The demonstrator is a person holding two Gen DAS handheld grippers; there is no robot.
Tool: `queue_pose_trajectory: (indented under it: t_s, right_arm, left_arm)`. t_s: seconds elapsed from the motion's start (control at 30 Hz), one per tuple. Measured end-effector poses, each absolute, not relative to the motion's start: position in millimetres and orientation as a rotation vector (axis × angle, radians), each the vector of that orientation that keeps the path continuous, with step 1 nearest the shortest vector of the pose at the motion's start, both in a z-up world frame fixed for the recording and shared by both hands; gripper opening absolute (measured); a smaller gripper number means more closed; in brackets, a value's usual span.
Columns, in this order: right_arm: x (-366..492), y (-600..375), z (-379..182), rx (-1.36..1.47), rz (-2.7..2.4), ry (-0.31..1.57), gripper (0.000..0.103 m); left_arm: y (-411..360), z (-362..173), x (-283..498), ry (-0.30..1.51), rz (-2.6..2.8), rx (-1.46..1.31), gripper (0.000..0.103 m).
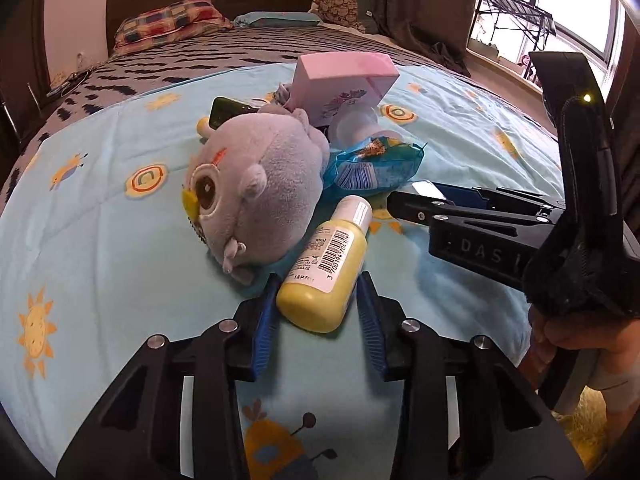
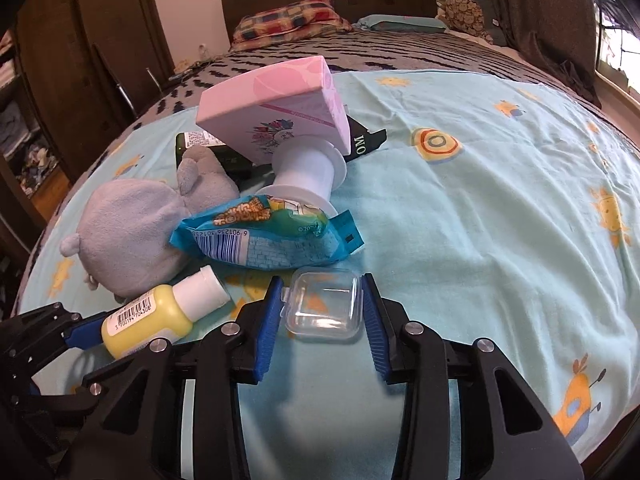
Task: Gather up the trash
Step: 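Grasp the yellow bottle with the left gripper while the right gripper grasps the clear plastic box, then carry the yellow bottle and clear box down into the black bin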
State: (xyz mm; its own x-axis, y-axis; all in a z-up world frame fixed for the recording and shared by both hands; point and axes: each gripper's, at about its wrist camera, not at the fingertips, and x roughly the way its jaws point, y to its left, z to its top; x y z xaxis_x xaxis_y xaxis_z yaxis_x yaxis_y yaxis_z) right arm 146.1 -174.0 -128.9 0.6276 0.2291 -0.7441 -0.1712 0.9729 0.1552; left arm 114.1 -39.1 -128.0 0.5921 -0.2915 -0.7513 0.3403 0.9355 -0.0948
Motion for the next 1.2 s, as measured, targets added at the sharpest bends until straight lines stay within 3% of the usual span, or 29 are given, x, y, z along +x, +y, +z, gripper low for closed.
queue_pose_trajectory:
  t_s: [1.2]
  right_arm:
    - [-39.2,-173.9,-121.8,0.049,0.359,0.838,0.04]
  left_arm:
    - [-25.0,-126.1,-63.6,0.866,-0.399,0.083,0.031]
